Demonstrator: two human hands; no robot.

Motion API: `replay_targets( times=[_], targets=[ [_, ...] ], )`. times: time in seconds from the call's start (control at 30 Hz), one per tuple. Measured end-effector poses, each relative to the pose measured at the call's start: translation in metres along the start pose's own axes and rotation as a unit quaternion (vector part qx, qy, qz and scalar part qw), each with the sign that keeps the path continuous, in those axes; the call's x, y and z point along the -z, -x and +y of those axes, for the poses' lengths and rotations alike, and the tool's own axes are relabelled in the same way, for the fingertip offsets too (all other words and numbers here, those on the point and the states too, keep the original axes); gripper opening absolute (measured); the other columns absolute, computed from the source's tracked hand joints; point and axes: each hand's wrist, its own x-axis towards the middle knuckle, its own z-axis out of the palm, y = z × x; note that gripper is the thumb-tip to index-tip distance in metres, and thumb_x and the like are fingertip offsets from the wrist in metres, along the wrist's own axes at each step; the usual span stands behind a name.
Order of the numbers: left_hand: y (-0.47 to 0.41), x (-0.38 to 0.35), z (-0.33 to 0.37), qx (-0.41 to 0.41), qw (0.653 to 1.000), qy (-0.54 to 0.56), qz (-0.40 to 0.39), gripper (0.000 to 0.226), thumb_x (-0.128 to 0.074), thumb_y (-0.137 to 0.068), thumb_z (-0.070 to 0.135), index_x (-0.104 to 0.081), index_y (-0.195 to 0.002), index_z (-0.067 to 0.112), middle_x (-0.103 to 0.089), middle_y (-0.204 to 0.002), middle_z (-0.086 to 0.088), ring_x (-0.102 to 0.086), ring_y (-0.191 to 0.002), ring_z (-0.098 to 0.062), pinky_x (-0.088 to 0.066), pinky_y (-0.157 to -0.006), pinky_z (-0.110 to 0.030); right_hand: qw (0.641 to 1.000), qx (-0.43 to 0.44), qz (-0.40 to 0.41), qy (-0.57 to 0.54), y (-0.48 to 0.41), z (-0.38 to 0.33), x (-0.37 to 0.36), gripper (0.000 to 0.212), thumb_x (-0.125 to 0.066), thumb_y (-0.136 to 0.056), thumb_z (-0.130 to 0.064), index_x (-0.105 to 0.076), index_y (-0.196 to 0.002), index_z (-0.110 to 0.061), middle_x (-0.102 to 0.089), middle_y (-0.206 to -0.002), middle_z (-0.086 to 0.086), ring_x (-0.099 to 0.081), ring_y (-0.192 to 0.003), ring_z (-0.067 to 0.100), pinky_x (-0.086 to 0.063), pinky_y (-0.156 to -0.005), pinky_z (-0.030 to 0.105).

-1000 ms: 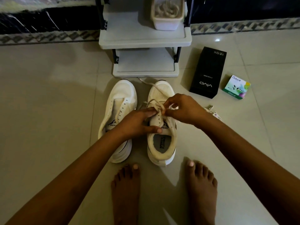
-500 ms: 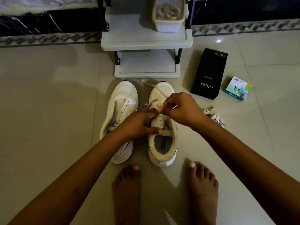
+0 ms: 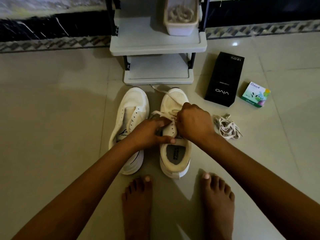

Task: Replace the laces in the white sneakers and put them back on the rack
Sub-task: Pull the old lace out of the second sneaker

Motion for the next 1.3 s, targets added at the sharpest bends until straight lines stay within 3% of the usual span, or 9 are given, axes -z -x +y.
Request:
replay_targets(
  times=[0.1, 0.2, 0.4, 0.6, 0.77, 0.9, 1.0, 1.1, 1.3],
  targets=[
    [0.001, -0.001, 0.0, -0.008, 1.0, 0.009, -0.001, 0.066, -0.071, -0.078, 0.044, -0.046, -0.136, 0.027, -0.05, -0.139, 0.003, -0.047, -0.125, -0.017, -0.04, -0.103, -0.036, 0.956, -0.058, -0.049, -0.283, -0.003, 0.004, 0.012, 0.017, -0.063, -0.087, -0.025, -0.069, -0.098, -0.013, -0.066, -0.101, 0.004, -0.061, -0.093, 0.018, -0.047, -0.072, 0.026],
    [0.0, -0.002, 0.0, -0.015, 1.0, 0.001, 0.013, 0.066, -0.072, -0.077, 0.042, -0.047, -0.136, 0.024, -0.05, -0.138, 0.002, -0.047, -0.125, -0.015, -0.039, -0.104, -0.033, 0.757, -0.072, -0.091, -0.643, -0.002, 0.004, 0.045, 0.011, -0.062, -0.088, -0.021, -0.068, -0.081, -0.016, -0.069, -0.077, -0.007, -0.063, -0.078, 0.004, -0.052, -0.075, 0.021],
    [0.0, -0.003, 0.0, -0.009, 1.0, 0.002, 0.012, 0.064, -0.072, -0.077, 0.043, -0.05, -0.132, 0.021, -0.054, -0.133, 0.001, -0.051, -0.119, -0.015, -0.042, -0.099, -0.033, 0.973, 0.032, -0.117, -0.199, -0.011, 0.013, 0.023, 0.025, -0.066, -0.084, -0.03, -0.065, -0.108, -0.022, -0.058, -0.113, 0.0, -0.055, -0.099, 0.014, -0.047, -0.08, 0.027],
    [-0.001, -0.004, 0.0, 0.008, 1.0, 0.005, 0.013, 0.053, -0.073, -0.077, 0.039, -0.056, -0.123, 0.02, -0.061, -0.12, 0.0, -0.056, -0.103, -0.014, -0.039, -0.082, -0.022, 0.992, 0.071, 0.004, 0.106, 0.001, -0.003, 0.0, 0.034, -0.056, -0.088, -0.037, -0.061, -0.114, -0.015, -0.053, -0.118, 0.008, -0.047, -0.111, 0.025, -0.038, -0.088, 0.033],
    [0.001, -0.002, 0.001, 0.006, 1.0, 0.002, 0.008, 0.064, -0.071, -0.078, 0.042, -0.049, -0.135, 0.023, -0.052, -0.137, 0.001, -0.05, -0.12, -0.014, -0.041, -0.099, -0.031, 0.986, 0.0, -0.038, -0.164, -0.005, 0.001, 0.016, 0.018, -0.061, -0.087, -0.026, -0.065, -0.1, -0.014, -0.057, -0.097, 0.001, -0.056, -0.096, 0.018, -0.042, -0.074, 0.027],
    [0.002, 0.001, 0.004, 0.01, 1.0, -0.006, -0.002, 0.075, -0.07, -0.079, 0.044, -0.037, -0.143, 0.025, -0.038, -0.149, 0.002, -0.034, -0.137, -0.015, -0.031, -0.112, -0.035, 0.867, -0.048, 0.024, -0.496, -0.017, 0.0, 0.043, 0.013, -0.056, -0.094, -0.024, -0.062, -0.1, -0.015, -0.058, -0.097, -0.002, -0.054, -0.082, 0.007, -0.044, -0.071, 0.02],
    [0.003, 0.001, 0.008, 0.017, 1.0, -0.003, -0.01, 0.074, -0.07, -0.08, 0.04, -0.036, -0.144, 0.023, -0.036, -0.15, 0.002, -0.034, -0.137, -0.015, -0.03, -0.113, -0.034, 0.888, -0.086, 0.073, -0.445, -0.025, 0.016, 0.043, 0.052, -0.057, -0.093, -0.029, -0.037, -0.14, -0.018, -0.042, -0.138, 0.006, -0.052, -0.112, 0.016, -0.046, -0.091, 0.027],
    [0.004, 0.001, 0.013, 0.029, 0.998, 0.049, 0.01, 0.068, -0.073, -0.08, 0.029, -0.042, -0.14, 0.02, -0.044, -0.145, -0.001, -0.041, -0.132, -0.016, -0.035, -0.109, -0.031, 0.938, -0.059, -0.047, -0.339, -0.011, 0.03, 0.027, 0.089, -0.066, -0.086, -0.024, -0.006, -0.151, -0.019, -0.019, -0.154, 0.009, -0.032, -0.136, 0.027, -0.036, -0.105, 0.035],
    [-0.003, 0.001, 0.027, 0.051, 0.997, -0.003, 0.051, 0.052, -0.068, -0.08, 0.022, -0.052, -0.13, 0.013, -0.058, -0.127, -0.007, -0.054, -0.114, -0.021, -0.045, -0.094, -0.031, 0.967, 0.051, -0.148, -0.201, 0.017, 0.03, -0.01, 0.086, -0.062, -0.086, -0.035, -0.01, -0.15, -0.01, -0.012, -0.157, 0.005, -0.032, -0.135, 0.025, -0.037, -0.103, 0.032]
  ],
)
